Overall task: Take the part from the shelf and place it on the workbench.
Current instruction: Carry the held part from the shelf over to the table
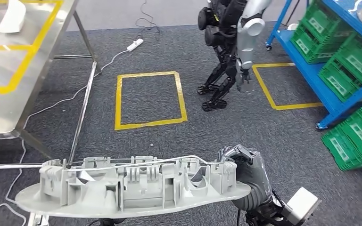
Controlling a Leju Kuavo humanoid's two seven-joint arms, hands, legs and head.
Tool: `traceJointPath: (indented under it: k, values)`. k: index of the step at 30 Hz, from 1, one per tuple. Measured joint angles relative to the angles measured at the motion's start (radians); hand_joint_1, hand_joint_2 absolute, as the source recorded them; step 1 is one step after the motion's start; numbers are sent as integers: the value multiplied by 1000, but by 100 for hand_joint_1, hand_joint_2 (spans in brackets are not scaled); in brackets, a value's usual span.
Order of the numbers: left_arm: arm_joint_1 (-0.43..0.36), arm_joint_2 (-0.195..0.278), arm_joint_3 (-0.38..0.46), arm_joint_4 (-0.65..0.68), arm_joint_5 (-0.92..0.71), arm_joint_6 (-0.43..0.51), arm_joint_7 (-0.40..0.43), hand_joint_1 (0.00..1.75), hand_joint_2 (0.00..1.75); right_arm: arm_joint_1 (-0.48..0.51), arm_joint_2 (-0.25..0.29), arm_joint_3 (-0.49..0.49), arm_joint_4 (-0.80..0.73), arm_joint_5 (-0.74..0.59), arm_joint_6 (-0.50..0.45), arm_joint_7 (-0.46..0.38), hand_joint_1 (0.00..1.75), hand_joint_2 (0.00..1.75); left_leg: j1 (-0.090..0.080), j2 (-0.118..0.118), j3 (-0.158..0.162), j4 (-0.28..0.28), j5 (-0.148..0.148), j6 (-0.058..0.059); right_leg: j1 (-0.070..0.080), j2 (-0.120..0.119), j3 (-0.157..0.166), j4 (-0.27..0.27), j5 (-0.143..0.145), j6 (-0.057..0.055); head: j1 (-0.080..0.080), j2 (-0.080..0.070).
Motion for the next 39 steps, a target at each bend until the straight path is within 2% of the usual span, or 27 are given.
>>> traceJointPath:
  k: [1, 2, 3, 5, 6, 7, 8, 9, 10, 13, 15, 18, 24, 25, 26, 27, 29, 30, 31, 32, 34, 36, 37, 39]
  values:
    - [1, 0, 0, 0, 0, 0, 1, 0, 175, 2, 0, 0, 1, -2, 0, 0, 175, 175, -4, -17, 0, 0, 1, 3, 3, 4, -23, 45, -10, -5, 2, 0]
    - [2, 0, -1, 0, 0, 0, 2, 0, 175, 4, -1, 0, 2, -3, 0, -1, 175, 175, -8, -34, 1, 0, 1, 4, 6, 6, -31, 55, 1, -11, 4, 0]
    - [3, 0, -1, 0, 0, 0, 3, 0, 175, 5, -1, 0, 4, -5, 0, -2, 175, 175, -13, -50, 2, 1, 2, 6, 10, 10, -23, 25, 32, -20, 5, 0]
    - [4, -1, -3, 0, 0, 0, 4, 0, 175, 5, -2, 0, 5, -9, -1, -4, 175, 175, -19, -77, 5, 1, 3, 7, 19, 34, 26, -103, 110, -44, 6, 0]
    - [3, -2, -5, 0, 0, 0, 4, 0, 175, 5, -2, 0, 5, -11, -1, -6, 175, 175, -20, -88, 5, 1, 4, 6, 23, 47, 47, -161, 135, -53, 6, 0]
    - [4, -3, -6, 0, 0, 0, 5, 0, 175, 5, -2, 0, 4, -13, -2, -9, 175, 175, -20, -97, 3, 2, 6, 4, 26, 58, 60, -198, 148, -59, 6, 0]
    - [4, -4, -8, 0, 0, 0, 5, 0, 175, 4, -2, -1, 5, -14, -2, -11, 175, 175, -18, -103, 1, 2, 7, 1, 29, 63, 65, -213, 149, -63, 7, 0]
    - [5, -4, -9, 0, 0, 0, 5, 0, 175, 4, -2, -1, 5, -17, -2, -13, 175, 175, -16, -106, -2, 3, 7, -3, 30, 60, 65, -219, 151, -61, 8, 0]
    - [7, -4, -10, 0, 1, 0, 6, 0, 175, 4, -1, -1, 5, -22, 0, -14, 175, 175, -15, -106, -3, 2, 5, 1, 31, 58, 65, -222, 151, -53, 9, 0]
    - [8, -3, -19, 0, 2, -1, 10, 0, 175, 5, 0, -1, 7, -57, 10, -25, 175, 175, -16, -95, -1, 2, 1, 8, 31, 60, 67, -228, 154, -37, 9, 0]
    - [9, -2, -25, 0, -1, 0, 12, 0, 175, 6, 2, -1, 8, -75, 17, -32, 175, 175, -16, -83, 1, 1, 2, 4, 32, 66, 70, -229, 156, -42, 9, 0]
    - [9, 0, -32, 0, -6, 2, 13, 0, 175, 7, 4, -1, 13, -81, 20, -34, 175, 175, -16, -67, 3, 0, 0, 5, 32, 80, 72, -228, 157, -41, 8, 0]
    - [8, 1, -42, 0, -8, 4, 13, 0, 175, 9, 4, -1, 18, -83, 21, -34, 175, 175, -16, -54, 9, -4, 3, 13, 28, 93, 71, -229, 160, -33, 8, 0]
    - [8, 1, -45, 0, -9, 6, 14, 0, 175, 9, 3, -1, 18, -84, 22, -34, 175, 175, -13, -51, 10, -8, 8, 15, 29, 85, 67, -222, 151, -30, 9, 0]
    - [8, 1, -48, 0, -9, 7, 14, 0, 175, 9, 3, -1, 19, -85, 23, -35, 175, 175, -10, -47, 10, -12, 13, 17, 29, 70, 57, -198, 129, -26, 12, 0]
    - [9, 1, -49, 0, -9, 8, 15, 0, 175, 8, 3, -1, 19, -86, 25, -35, 175, 175, -8, -42, 8, -16, 16, 18, 29, 52, 39, -153, 95, -22, 15, 0]
    - [11, 2, -51, 0, -7, 11, 18, 0, 175, 8, 3, -1, 23, -88, 27, -36, 175, 175, -9, -29, 2, -16, 18, 19, 26, 23, -12, -25, 17, -12, 20, 0]
    - [13, 3, -53, 1, -5, 12, 19, 0, 175, 8, 3, -1, 26, -89, 29, -36, 175, 175, -10, -22, -1, -16, 19, 18, 24, 18, -30, 26, -4, -10, 20, 0]
    - [14, 4, -55, 1, -2, 13, 21, 0, 175, 9, 3, -1, 29, -90, 30, -36, 175, 175, -10, -17, -4, -16, 21, 16, 23, 16, -33, 45, -4, -9, 20, 0]
    - [14, 5, -58, 2, 0, 14, 23, 0, 175, 10, 3, -1, 31, -90, 31, -36, 175, 175, -10, -14, -7, -15, 23, 13, 22, 15, -19, 27, 16, -9, 20, 0]
    - [13, 6, -67, 1, 4, 16, 25, 0, 175, 10, 3, -1, 34, -91, 33, -37, 175, 175, -10, -16, -12, -15, 29, 6, 22, 27, 56, -106, 83, -17, 20, 0]
    - [10, 5, -76, 0, 8, 20, 26, 0, 175, 11, 3, -1, 35, -94, 36, -41, 175, 175, -11, -23, -18, -15, 38, -3, 24, 44, 121, -224, 122, -28, 20, 0]
    - [8, 5, -79, 0, 9, 21, 26, 0, 175, 11, 3, -1, 35, -96, 37, -43, 175, 175, -10, -29, -21, -16, 44, -8, 25, 49, 132, -248, 127, -32, 20, 0]
    - [8, 5, -83, 0, 10, 21, 26, 0, 175, 12, 3, -2, 35, -98, 38, -45, 175, 175, -10, -43, -26, -17, 56, -21, 28, 35, 128, -255, 135, -42, 19, 0]
